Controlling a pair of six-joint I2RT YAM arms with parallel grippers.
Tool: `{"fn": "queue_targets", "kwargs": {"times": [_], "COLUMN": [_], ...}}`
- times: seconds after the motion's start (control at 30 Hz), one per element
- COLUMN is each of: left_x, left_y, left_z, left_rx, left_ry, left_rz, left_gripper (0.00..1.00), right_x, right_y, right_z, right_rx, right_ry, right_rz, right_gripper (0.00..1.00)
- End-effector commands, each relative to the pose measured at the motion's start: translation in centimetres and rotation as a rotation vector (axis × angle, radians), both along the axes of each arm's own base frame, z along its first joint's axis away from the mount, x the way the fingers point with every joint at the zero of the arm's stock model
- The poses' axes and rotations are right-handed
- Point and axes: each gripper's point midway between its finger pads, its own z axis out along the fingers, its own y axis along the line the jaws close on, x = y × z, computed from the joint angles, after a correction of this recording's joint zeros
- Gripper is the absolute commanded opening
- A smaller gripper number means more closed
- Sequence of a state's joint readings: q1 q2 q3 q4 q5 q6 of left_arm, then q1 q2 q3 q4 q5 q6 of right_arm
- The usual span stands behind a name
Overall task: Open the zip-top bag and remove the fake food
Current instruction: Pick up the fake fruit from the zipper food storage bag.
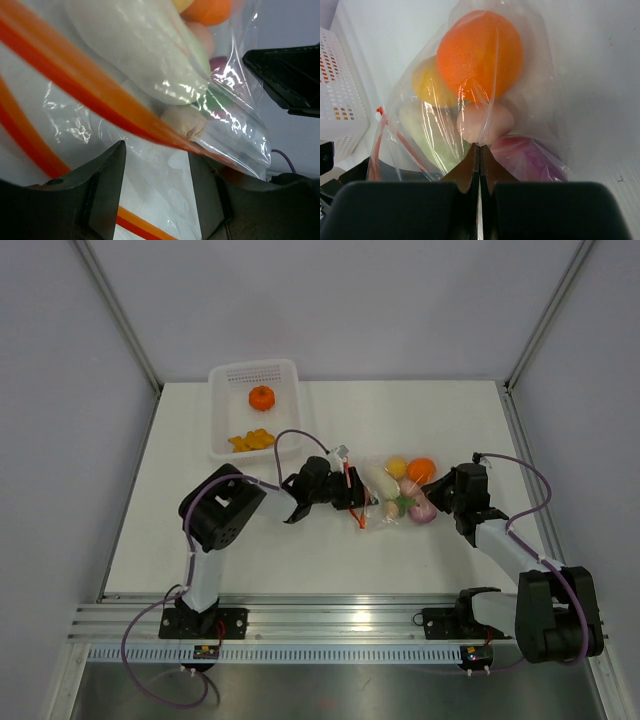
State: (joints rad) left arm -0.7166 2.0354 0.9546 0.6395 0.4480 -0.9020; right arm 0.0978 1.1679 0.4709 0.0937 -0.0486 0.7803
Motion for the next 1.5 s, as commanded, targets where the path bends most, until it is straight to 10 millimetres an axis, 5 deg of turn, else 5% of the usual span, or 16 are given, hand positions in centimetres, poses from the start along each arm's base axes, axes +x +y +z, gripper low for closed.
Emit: {"fn": "queue_targets", "kwargs": {"times": [0.0, 0.57, 0.7, 0.83, 1.0, 1.13, 1.2, 1.47], "left_x": [-0.9, -4.6, -4.7, -4.5, -4.1, -3.4, -3.4, -3.6], "left_y": [-2.8, -6.4, -6.6, -6.6, -6.5, -5.5, -5.5, -6.6], "left_z": [2.9, 2.3, 0.3, -0.7, -1.6, 0.1, 0.8, -0.1], "left_rx": [-0.083, -0.058, 0.052, 0.083, 0.124, 0.101, 0.080, 0.081], "left_ry": [-0.073, -0.061, -0.051, -0.027, -0.010, -0.053, -0.068, -0.032], "left_rz": [-0.084, -0.203, -0.186, -0.183, -0.166, -0.125, -0.129, -0.174], "left_gripper": [0.56, 0.70, 0.73, 0.61, 0.59, 0.59, 0.67, 0.69], "right_x": [1.0, 1.0, 1.0, 1.0, 1.0, 0.9, 0.8, 0.7], "right_y": [0.6, 1.0, 1.0, 1.0, 1.1, 0.9, 1.0, 1.5], "right_z": [1.4, 0.6, 0.7, 0.8, 0.8, 1.0, 1.1, 1.0], "right_rx": [0.016, 0.030, 0.032, 0.035, 0.038, 0.031, 0.032, 0.051], "right_ry": [-0.060, -0.024, -0.025, -0.031, -0.029, -0.032, -0.038, -0.037], "right_rz": [0.032, 0.046, 0.046, 0.047, 0.048, 0.046, 0.047, 0.048], "right_gripper": [0.00, 0.00, 0.00, 0.00, 0.00, 0.00, 0.00, 0.00]}}
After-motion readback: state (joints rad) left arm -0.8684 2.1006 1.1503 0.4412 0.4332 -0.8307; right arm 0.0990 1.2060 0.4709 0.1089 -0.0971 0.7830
